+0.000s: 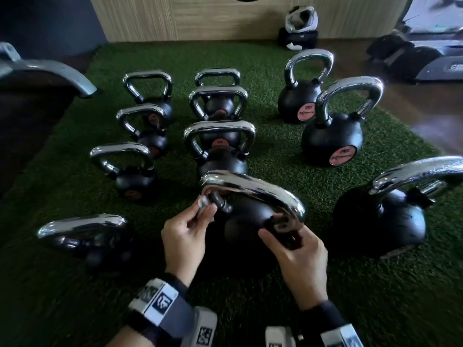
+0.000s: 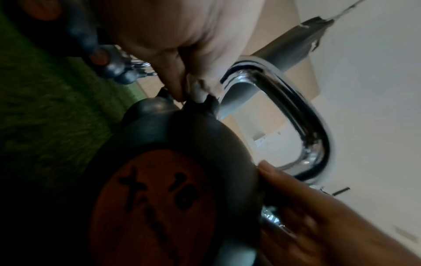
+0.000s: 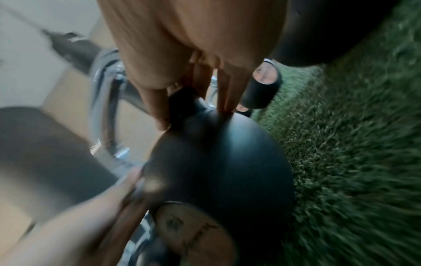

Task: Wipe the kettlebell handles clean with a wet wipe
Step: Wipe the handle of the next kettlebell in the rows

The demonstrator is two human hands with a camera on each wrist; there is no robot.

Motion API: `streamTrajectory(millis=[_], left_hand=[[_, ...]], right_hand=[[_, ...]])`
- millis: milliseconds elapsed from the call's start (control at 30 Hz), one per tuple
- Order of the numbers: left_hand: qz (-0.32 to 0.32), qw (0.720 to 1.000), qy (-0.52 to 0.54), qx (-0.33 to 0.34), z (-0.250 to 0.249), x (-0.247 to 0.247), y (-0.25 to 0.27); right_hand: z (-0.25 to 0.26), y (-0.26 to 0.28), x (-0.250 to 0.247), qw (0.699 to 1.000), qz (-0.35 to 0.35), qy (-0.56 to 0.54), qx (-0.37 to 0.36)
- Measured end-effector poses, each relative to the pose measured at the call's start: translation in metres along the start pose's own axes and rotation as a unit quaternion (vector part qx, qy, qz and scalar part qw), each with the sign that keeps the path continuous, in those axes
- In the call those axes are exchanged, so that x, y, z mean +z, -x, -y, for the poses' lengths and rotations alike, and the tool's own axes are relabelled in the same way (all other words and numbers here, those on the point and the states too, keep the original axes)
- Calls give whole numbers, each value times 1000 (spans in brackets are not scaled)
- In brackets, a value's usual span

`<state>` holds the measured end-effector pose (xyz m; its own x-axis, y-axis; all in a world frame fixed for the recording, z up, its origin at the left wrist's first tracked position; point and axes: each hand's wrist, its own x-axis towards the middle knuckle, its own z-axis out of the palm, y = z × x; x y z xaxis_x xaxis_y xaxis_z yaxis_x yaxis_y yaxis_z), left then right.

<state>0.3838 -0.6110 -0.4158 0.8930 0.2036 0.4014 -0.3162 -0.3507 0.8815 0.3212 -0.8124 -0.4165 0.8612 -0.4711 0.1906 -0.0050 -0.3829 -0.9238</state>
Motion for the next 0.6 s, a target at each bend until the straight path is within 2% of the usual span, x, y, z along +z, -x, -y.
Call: streamTrajectory(millis=[67, 167, 267, 300, 367, 400, 500, 600], left_hand=[[34, 999, -17, 0, 0, 8, -22], [96, 995, -23, 8, -4, 26, -50], [144, 988, -55, 13, -11, 37, -63], [160, 986, -43, -7, -10, 36, -65], [186, 980, 32, -68, -10, 31, -64], [193, 977, 55, -72, -10, 28, -62], [163, 987, 9, -8, -9, 27, -50], [136, 990, 1, -37, -8, 36, -55]], right_hand=[[6, 19, -4, 998, -12, 53, -42], [8, 37, -4, 984, 12, 123, -132], [4, 27, -5, 972, 31, 122, -197], [4, 16, -4, 972, 39, 111, -204], [2, -10, 4, 978, 61, 80, -182], [2, -23, 11, 982, 87, 68, -151], [-1, -45, 36, 981, 179, 57, -47], [-5, -45, 47, 986, 164, 31, -27]])
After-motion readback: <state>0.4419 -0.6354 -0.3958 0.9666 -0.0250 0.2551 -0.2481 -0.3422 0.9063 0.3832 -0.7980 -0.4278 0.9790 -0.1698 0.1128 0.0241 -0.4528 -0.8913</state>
